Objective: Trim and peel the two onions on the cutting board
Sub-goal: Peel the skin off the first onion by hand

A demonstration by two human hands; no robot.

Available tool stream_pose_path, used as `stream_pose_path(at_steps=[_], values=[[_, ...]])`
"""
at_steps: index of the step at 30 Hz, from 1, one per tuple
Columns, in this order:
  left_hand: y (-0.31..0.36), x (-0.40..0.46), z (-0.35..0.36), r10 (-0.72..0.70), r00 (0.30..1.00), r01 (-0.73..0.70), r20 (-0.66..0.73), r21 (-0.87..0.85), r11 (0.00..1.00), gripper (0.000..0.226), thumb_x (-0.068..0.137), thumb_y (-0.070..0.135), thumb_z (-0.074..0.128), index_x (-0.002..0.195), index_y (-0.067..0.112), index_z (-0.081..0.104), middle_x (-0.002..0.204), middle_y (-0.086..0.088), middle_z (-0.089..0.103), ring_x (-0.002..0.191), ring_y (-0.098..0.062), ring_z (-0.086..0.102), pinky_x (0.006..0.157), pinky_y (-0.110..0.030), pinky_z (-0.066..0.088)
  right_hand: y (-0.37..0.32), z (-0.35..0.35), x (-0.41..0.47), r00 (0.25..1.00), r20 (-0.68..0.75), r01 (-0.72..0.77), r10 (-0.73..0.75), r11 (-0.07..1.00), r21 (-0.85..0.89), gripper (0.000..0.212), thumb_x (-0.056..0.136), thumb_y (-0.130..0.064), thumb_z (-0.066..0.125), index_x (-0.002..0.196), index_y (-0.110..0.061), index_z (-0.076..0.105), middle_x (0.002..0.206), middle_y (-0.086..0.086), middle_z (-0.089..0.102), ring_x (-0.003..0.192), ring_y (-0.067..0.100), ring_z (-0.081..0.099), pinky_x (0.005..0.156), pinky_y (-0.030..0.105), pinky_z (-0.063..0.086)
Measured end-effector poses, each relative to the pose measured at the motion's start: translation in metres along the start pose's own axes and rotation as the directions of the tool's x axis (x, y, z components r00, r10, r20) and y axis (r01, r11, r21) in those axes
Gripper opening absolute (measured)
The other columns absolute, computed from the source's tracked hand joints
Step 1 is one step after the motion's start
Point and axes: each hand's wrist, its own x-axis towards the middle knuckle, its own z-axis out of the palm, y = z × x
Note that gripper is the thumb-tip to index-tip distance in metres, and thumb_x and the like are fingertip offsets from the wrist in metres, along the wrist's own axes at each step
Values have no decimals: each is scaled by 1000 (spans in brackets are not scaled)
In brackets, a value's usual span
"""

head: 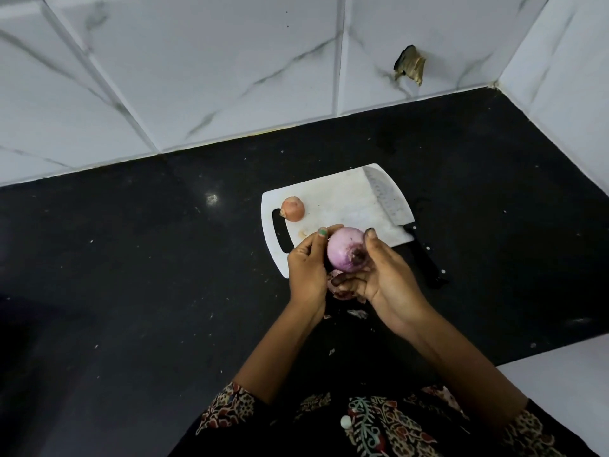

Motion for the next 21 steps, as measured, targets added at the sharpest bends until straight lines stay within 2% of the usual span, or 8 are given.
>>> stream_pose_path(at_steps=[2,4,6,8,11,15,18,21], values=[[-2,1,-1,6,999,-7,34,9,1000,28,98,12,48,96,20,75,112,-14,69,109,-34,63,97,-51,49,-3,0,2,999,-20,-34,36,996,83,40,97,-38,40,113,-4,55,71,16,65,52,22,62,51,28,55],[-1,-2,1,-6,995,10,99,-37,999,31,98,6,44,105,17,73,116,-12,68,112,-29,63,100,-48,48,-5,-2,3,998,-36,-43,48,990,137,38,99,-37,38,112,-5,55,75,16,64,54,22,63,52,28,56],[4,-10,5,-14,984,26,180,-69,997,31,99,9,40,114,10,68,117,-9,68,111,-23,64,97,-38,51,-5,-4,3,998,-45,-25,32,990,142,37,100,-35,38,112,-5,56,82,18,64,59,23,63,55,28,57],[7,-15,8,23,976,-20,215,-15,1000,28,99,15,46,118,10,65,117,-8,67,109,-17,64,89,-28,54,-4,-6,2,1000,-28,6,-3,995,95,36,100,-34,38,113,-7,57,90,18,64,67,23,65,56,29,56],[7,-14,11,107,980,-126,166,110,986,20,93,13,58,110,11,68,108,-2,69,100,-9,65,79,-20,53,-1,-5,0,1000,10,20,-20,1000,0,34,101,-33,34,111,-14,60,99,17,65,78,23,66,63,32,56],[2,-12,13,198,977,-211,85,186,960,17,95,11,55,98,12,71,93,3,72,90,-9,67,83,-26,55,2,-2,-1,999,-13,39,-40,997,-68,32,102,-32,34,116,-16,58,103,12,68,84,19,69,65,32,56],[1,-9,12,186,982,-188,26,162,969,25,99,15,49,90,13,72,88,-2,73,86,-20,69,82,-38,56,7,0,-2,998,-48,31,-37,993,-111,33,99,-35,39,118,-15,56,103,17,65,76,21,68,59,31,55],[4,-6,8,102,994,-104,29,70,992,31,100,21,46,89,10,73,90,-8,74,87,-23,70,80,-35,57,8,2,-2,998,-69,6,-12,996,-87,34,98,-37,41,116,-12,54,93,21,63,62,23,64,53,30,53]])
